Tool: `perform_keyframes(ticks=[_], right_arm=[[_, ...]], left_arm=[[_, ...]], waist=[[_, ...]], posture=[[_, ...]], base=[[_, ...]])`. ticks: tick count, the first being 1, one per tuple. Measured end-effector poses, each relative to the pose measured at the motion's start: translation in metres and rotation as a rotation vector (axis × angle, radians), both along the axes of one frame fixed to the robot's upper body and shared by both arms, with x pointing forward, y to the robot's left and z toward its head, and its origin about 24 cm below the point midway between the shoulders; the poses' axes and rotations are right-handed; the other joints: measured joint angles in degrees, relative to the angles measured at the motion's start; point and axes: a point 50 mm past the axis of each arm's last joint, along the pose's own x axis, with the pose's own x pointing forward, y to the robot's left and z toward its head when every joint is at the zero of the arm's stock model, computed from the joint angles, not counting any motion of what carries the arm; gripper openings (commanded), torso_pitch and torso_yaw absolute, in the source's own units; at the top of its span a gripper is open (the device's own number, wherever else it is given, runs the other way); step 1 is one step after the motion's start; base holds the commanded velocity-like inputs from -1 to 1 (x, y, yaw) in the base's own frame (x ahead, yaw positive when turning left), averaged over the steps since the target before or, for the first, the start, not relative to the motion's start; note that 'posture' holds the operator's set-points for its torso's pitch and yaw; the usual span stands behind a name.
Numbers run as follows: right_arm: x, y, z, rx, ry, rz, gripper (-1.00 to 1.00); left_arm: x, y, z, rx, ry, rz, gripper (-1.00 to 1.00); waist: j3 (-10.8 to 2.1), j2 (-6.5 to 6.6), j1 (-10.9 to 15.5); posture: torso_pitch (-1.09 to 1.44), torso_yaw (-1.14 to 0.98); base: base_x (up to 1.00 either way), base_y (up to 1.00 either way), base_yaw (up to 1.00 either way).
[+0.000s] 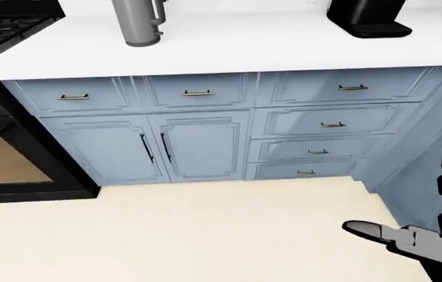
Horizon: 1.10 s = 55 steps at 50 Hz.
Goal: Close the lid of the electric kettle.
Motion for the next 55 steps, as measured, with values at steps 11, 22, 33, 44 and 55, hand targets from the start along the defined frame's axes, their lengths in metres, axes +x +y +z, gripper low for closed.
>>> perform_keyframes(ticks=[11, 22, 33, 44, 55], right_arm=[[-0.002, 0.006, 0.001, 0.040, -0.047, 0.028, 1.00], [0.004, 0.008, -0.007, 0.017, -0.016, 0.017, 1.00], [0.005, 0.006, -0.009, -0.023, 0.002, -0.012, 1.00], [0.006, 0.008, -0.011, -0.013, 0.005, 0.000, 1.00], [0.005, 0.004, -0.013, -0.011, 0.014, -0.026, 1.00]], left_arm=[[-0.006, 0.005, 0.001, -0.025, -0.017, -0.007, 1.00], [-0.004, -0.001, 0.002, -0.015, -0.018, -0.032, 1.00], [-0.003, -0.004, 0.002, -0.004, -0.019, -0.047, 1.00], [0.000, -0.001, -0.003, -0.017, -0.005, -0.035, 1.00], [0.003, -0.002, -0.007, -0.018, 0.006, -0.046, 1.00]], waist=[[0.45, -0.52, -0.1], [0.06, -0.27, -0.2], [-0.99, 2.08, -0.6], [-0.26, -0.75, -0.1], [-0.66, -1.20, -0.7]], posture=[[0.00, 0.00], [0.00, 0.00], [0.00, 0.00], [0.00, 0.00], [0.00, 0.00]], base=[[0.00, 0.00, 0.00], [0.00, 0.00, 0.00], [0.00, 0.30, 0.00], [0.00, 0.30, 0.00], [0.00, 0.31, 0.00]])
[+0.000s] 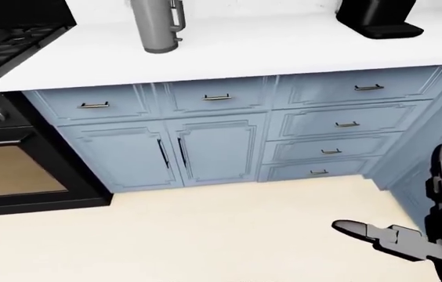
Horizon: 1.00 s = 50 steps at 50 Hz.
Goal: Close the lid of the electric kettle.
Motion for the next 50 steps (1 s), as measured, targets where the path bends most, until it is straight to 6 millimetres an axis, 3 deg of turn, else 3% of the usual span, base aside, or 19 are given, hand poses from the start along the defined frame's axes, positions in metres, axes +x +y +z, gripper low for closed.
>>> perform_keyframes(ticks=[3, 4, 5, 9, 17, 18, 20, 23, 27, 30, 35, 43, 45, 48, 50], right_arm=[[0.000, 0.001, 0.001, -0.007, -0.005, 0.006, 1.00], [0.000, 0.001, 0.001, -0.007, -0.004, 0.007, 1.00], [0.001, 0.002, 0.000, 0.000, -0.007, 0.013, 1.00], [0.003, 0.003, -0.005, 0.026, 0.017, 0.033, 1.00], [0.001, 0.003, 0.001, -0.010, -0.006, 0.021, 1.00], [0.001, 0.003, 0.001, -0.011, -0.007, 0.019, 1.00], [0.002, 0.000, -0.003, 0.009, 0.009, 0.007, 1.00], [0.002, -0.002, -0.008, 0.024, 0.035, -0.006, 1.00], [0.001, 0.001, -0.002, -0.005, 0.006, -0.001, 1.00], [0.002, 0.002, -0.002, -0.005, 0.002, 0.005, 1.00], [0.005, 0.003, -0.008, 0.027, 0.028, 0.027, 1.00], [0.003, 0.005, -0.002, -0.005, 0.000, 0.021, 1.00], [0.003, 0.002, -0.004, 0.002, 0.010, 0.011, 1.00], [0.003, -0.002, -0.009, 0.026, 0.039, -0.008, 1.00], [0.003, -0.001, -0.007, 0.014, 0.029, -0.009, 1.00]], left_arm=[[0.000, -0.002, 0.003, 0.017, -0.015, -0.006, 1.00], [0.000, -0.003, 0.003, 0.021, -0.017, -0.008, 1.00], [0.000, -0.002, 0.004, 0.022, -0.018, -0.006, 1.00], [0.000, 0.004, -0.004, -0.015, 0.014, 0.018, 1.00], [-0.001, 0.001, 0.001, 0.010, -0.003, 0.008, 1.00], [-0.001, 0.000, 0.001, 0.010, -0.006, 0.005, 1.00], [0.001, -0.002, -0.003, -0.004, 0.007, -0.013, 1.00], [0.002, -0.002, -0.003, -0.005, 0.017, -0.019, 1.00], [0.000, -0.003, 0.003, 0.017, -0.010, -0.009, 1.00], [0.000, -0.004, 0.004, 0.027, -0.016, -0.016, 1.00], [0.001, 0.002, -0.003, -0.006, 0.014, 0.010, 1.00], [0.001, -0.001, 0.000, 0.009, 0.001, -0.001, 1.00], [0.003, -0.003, -0.003, 0.000, 0.005, -0.016, 1.00], [0.005, -0.004, -0.005, -0.008, 0.023, -0.030, 1.00], [0.003, -0.004, -0.002, 0.003, 0.013, -0.022, 1.00]], waist=[[0.48, 3.04, -0.2], [0.26, 4.39, -0.2], [-0.10, 4.91, 0.1], [0.36, 3.76, 0.7], [0.54, -1.64, 0.4], [0.45, -1.76, 0.2], [0.73, -0.75, -0.3], [-0.30, -1.29, 0.0], [0.35, 1.60, -0.1], [-0.11, 5.39, 0.0], [0.06, 3.95, 0.9], [0.47, -1.87, 0.5], [0.66, -0.78, -0.3], [-0.18, -1.50, -0.2], [-0.30, -0.64, 0.0]], posture=[[0.00, 0.00], [0.00, 0.00], [0.00, 0.00], [0.00, 0.00], [0.00, 0.00], [0.00, 0.00], [0.00, 0.00], [0.00, 0.00], [0.00, 0.00], [0.00, 0.00], [0.00, 0.00], [0.00, 0.00], [0.00, 0.00], [0.00, 0.00], [0.00, 0.00]], base=[[0.00, 0.30, 0.00], [0.00, 0.30, 0.00], [0.00, 0.31, 0.00], [0.00, 0.30, 0.00], [0.00, 0.30, 0.00], [0.00, 0.31, 0.00], [0.00, 0.30, 0.00], [0.00, 0.30, 0.00], [0.00, 0.30, 0.00], [0.00, 0.30, 0.00], [0.00, 0.30, 0.00], [0.00, 0.30, 0.00], [0.00, 0.30, 0.00], [0.00, 0.30, 0.00], [0.00, 0.30, 0.00]])
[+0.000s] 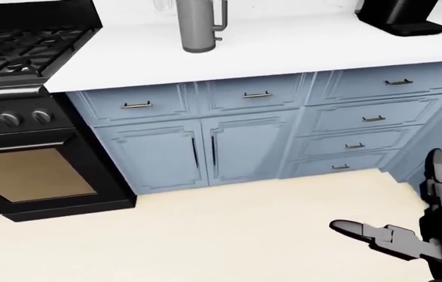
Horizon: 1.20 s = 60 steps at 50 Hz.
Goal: Close the lid of the electric kettle.
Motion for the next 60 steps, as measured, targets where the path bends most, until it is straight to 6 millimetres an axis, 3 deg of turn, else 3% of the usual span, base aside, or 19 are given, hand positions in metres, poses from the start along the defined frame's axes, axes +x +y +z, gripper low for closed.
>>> perform_keyframes(ticks=[3, 5, 6, 10, 18, 20, 23, 28, 30, 33, 37, 51, 60], right_arm=[[-0.001, 0.002, 0.004, -0.018, -0.019, 0.006, 1.00], [0.000, 0.002, 0.004, -0.019, -0.019, 0.009, 1.00], [0.000, 0.003, 0.003, -0.013, -0.022, 0.016, 1.00], [0.003, 0.005, -0.002, 0.013, 0.002, 0.040, 1.00], [-0.001, 0.005, 0.005, -0.023, -0.027, 0.026, 1.00], [0.000, 0.003, 0.002, -0.009, -0.015, 0.017, 1.00], [0.000, 0.000, -0.003, 0.008, 0.008, 0.001, 1.00], [0.001, 0.005, 0.005, -0.012, -0.040, 0.014, 1.00], [0.004, 0.007, 0.002, 0.015, -0.026, 0.039, 1.00], [0.005, 0.006, 0.000, 0.024, -0.015, 0.047, 1.00], [0.004, 0.006, 0.003, 0.011, -0.026, 0.044, 1.00], [0.005, 0.006, 0.002, 0.028, -0.013, 0.049, 1.00], [0.004, 0.004, 0.003, 0.030, -0.015, 0.037, 1.00]], left_arm=[[-0.002, -0.001, 0.004, 0.018, -0.021, 0.004, 1.00], [-0.001, -0.003, 0.005, 0.024, -0.025, -0.002, 1.00], [0.000, -0.002, 0.005, 0.024, -0.025, -0.001, 1.00], [0.000, 0.003, -0.004, -0.014, 0.012, 0.022, 1.00], [0.000, 0.000, 0.001, 0.012, -0.011, 0.013, 1.00], [0.002, -0.002, -0.003, 0.000, -0.004, -0.004, 1.00], [0.004, -0.001, -0.006, -0.011, 0.016, -0.013, 1.00], [0.001, -0.002, 0.003, 0.026, -0.026, 0.001, 1.00], [0.001, 0.000, -0.001, 0.009, -0.012, 0.008, 1.00], [0.002, 0.003, -0.005, -0.010, 0.011, 0.018, 1.00], [0.001, 0.002, -0.003, -0.004, 0.009, 0.016, 1.00], [0.003, -0.001, -0.002, 0.005, 0.001, 0.001, 1.00], [0.003, -0.002, -0.002, 0.017, -0.007, -0.004, 1.00]], waist=[[0.76, 2.77, -0.1], [0.55, 5.28, -0.2], [0.18, 5.71, 0.1], [0.55, 4.21, 0.8], [0.77, -1.25, 0.3], [0.86, -0.25, -0.4], [0.01, -0.89, -0.2], [1.00, 3.58, -1.3], [1.71, 2.38, -0.8], [1.53, 0.96, -0.2], [1.18, 0.50, 0.3], [0.75, 1.49, 0.7], [0.78, 3.47, 0.8]], posture=[[0.00, 0.00], [0.00, 0.00], [0.00, 0.00], [0.00, 0.00], [0.00, 0.00], [0.00, 0.00], [0.00, 0.00], [0.00, 0.00], [0.00, 0.00], [0.00, 0.00], [0.00, 0.00], [0.00, 0.00], [0.00, 0.00]], base=[[0.00, 0.30, 0.00], [0.00, 0.30, 0.00], [0.00, 0.30, 0.00], [0.00, 0.30, 0.00], [0.00, 0.30, 0.00], [0.00, 0.30, 0.00], [0.00, 0.19, 0.00], [0.00, 0.00, 0.00], [0.00, 0.00, 0.00], [0.00, 0.00, 0.00], [0.00, 0.00, 0.00], [0.01, 0.00, 0.00], [0.17, 0.00, 0.00]])
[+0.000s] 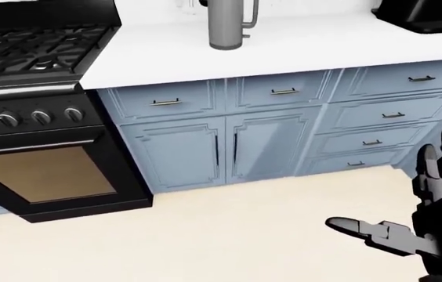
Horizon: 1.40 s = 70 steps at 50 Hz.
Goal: Close the lid of the electric kettle.
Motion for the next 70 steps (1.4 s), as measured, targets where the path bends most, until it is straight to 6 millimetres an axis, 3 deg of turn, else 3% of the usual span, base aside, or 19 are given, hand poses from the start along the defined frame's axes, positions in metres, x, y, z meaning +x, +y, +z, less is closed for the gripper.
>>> perform_keyframes(ticks=[6, 9, 13, 17, 19, 22, 27, 31, 33, 36, 38, 42, 44, 50, 54, 57, 59, 64, 70], right_arm=[[0.0003, 0.0029, 0.0010, 0.001, -0.010, 0.023, 1.00], [-0.0003, -0.0003, -0.0003, 0.003, -0.003, 0.003, 1.00], [0.0002, -0.0022, -0.0028, 0.012, 0.010, -0.011, 1.00], [0.0000, 0.0015, 0.0021, -0.012, -0.014, 0.004, 1.00], [0.0018, 0.0039, -0.0003, 0.004, -0.010, 0.025, 1.00], [0.0033, 0.0035, -0.0031, 0.016, 0.005, 0.034, 1.00], [0.0003, 0.0022, 0.0006, -0.005, -0.011, 0.011, 1.00], [0.0011, 0.0034, 0.0018, -0.011, -0.017, 0.020, 1.00], [0.0018, 0.0004, -0.0010, 0.001, -0.003, 0.007, 1.00], [0.0014, -0.0026, -0.0054, 0.020, 0.021, -0.010, 1.00], [0.0005, -0.0018, -0.0024, 0.005, 0.010, -0.010, 1.00], [-0.0006, 0.0005, 0.0016, -0.013, -0.012, -0.002, 1.00], [-0.0006, 0.0005, 0.0020, -0.014, -0.014, 0.001, 1.00], [0.0026, 0.0025, -0.0041, 0.022, 0.008, 0.024, 1.00], [0.0012, 0.0039, -0.0002, -0.001, -0.012, 0.017, 1.00], [0.0015, 0.0051, 0.0008, -0.008, -0.017, 0.024, 1.00], [0.0025, 0.0028, -0.0014, 0.000, -0.009, 0.014, 1.00], [0.0018, -0.0004, -0.0059, 0.015, 0.017, -0.009, 1.00], [0.0006, 0.0020, 0.0007, -0.016, -0.013, 0.004, 1.00]], left_arm=[[-0.0004, 0.0031, -0.0028, -0.013, 0.013, 0.018, 1.00], [0.0009, -0.0001, -0.0034, -0.014, 0.016, 0.000, 1.00], [0.0019, -0.0037, -0.0009, 0.000, 0.006, -0.022, 1.00], [0.0007, -0.0014, -0.0006, 0.000, 0.002, -0.008, 1.00], [0.0009, 0.0019, -0.0040, -0.017, 0.014, 0.006, 1.00], [0.0011, 0.0042, -0.0072, -0.029, 0.034, 0.021, 1.00], [-0.0001, 0.0005, -0.0002, 0.004, 0.000, 0.011, 1.00], [0.0010, 0.0011, -0.0014, -0.002, 0.004, 0.008, 1.00], [0.0043, -0.0017, -0.0063, -0.021, 0.020, -0.015, 1.00], [0.0054, -0.0026, -0.0073, -0.021, 0.031, -0.027, 1.00], [0.0037, -0.0014, -0.0050, -0.013, 0.021, -0.016, 1.00], [0.0018, -0.0020, -0.0013, 0.003, 0.002, -0.007, 1.00], [0.0022, -0.0029, -0.0003, 0.007, -0.001, -0.012, 1.00], [0.0033, 0.0023, -0.0080, -0.026, 0.034, 0.011, 1.00], [0.0025, 0.0004, -0.0038, -0.006, 0.010, 0.007, 1.00], [0.0028, 0.0000, -0.0030, -0.001, 0.007, 0.005, 1.00], [0.0051, -0.0029, -0.0062, -0.016, 0.013, -0.014, 1.00], [0.0062, -0.0037, -0.0068, -0.016, 0.025, -0.027, 1.00], [0.0036, -0.0042, -0.0012, 0.009, 0.000, -0.015, 1.00]], waist=[[-0.01, -3.00, 0.2], [-0.10, -1.90, -0.3], [-0.47, -1.67, -0.7], [0.01, 1.22, -0.9], [0.56, 0.47, 0.0], [-0.05, 1.46, 0.6], [-0.11, -1.04, 0.8], [-0.48, -4.43, 1.0], [-0.05, -3.27, 0.3], [-0.08, -3.75, -0.4], [-0.13, -2.99, -0.4], [0.38, -0.32, -0.8], [0.01, 1.89, -0.9], [-0.41, 0.95, 0.5], [-0.26, -1.50, 0.8], [-0.44, -4.36, 1.0], [-0.16, -3.35, 0.1], [-0.33, -2.82, -0.6], [-0.16, 2.22, -0.8]], posture=[[0.00, 0.00], [0.00, 0.00], [0.00, 0.00], [0.00, 0.00], [0.00, 0.00], [0.00, 0.00], [0.00, 0.00], [0.00, 0.00], [0.00, 0.00], [0.00, 0.00], [0.00, 0.00], [0.00, 0.00], [0.00, 0.00], [0.00, 0.00], [0.00, 0.00], [0.00, 0.00], [0.00, 0.00], [0.00, 0.00], [0.00, 0.00]], base=[[0.19, 0.00, 0.00], [0.19, 0.00, 0.00], [0.19, 0.00, 0.00], [0.19, 0.00, 0.00], [0.19, 0.00, 0.00], [0.19, 0.00, 0.00], [0.19, 0.00, 0.00], [0.19, 0.00, 0.00], [0.18, 0.00, 0.00], [0.19, 0.00, 0.00], [0.19, 0.00, 0.00], [0.19, 0.00, 0.00], [0.18, 0.00, 0.00], [0.18, 0.00, 0.00], [0.19, 0.00, 0.00], [0.19, 0.00, 0.00], [0.19, 0.00, 0.00], [0.19, 0.00, 0.00], [0.19, 0.00, 0.00]])
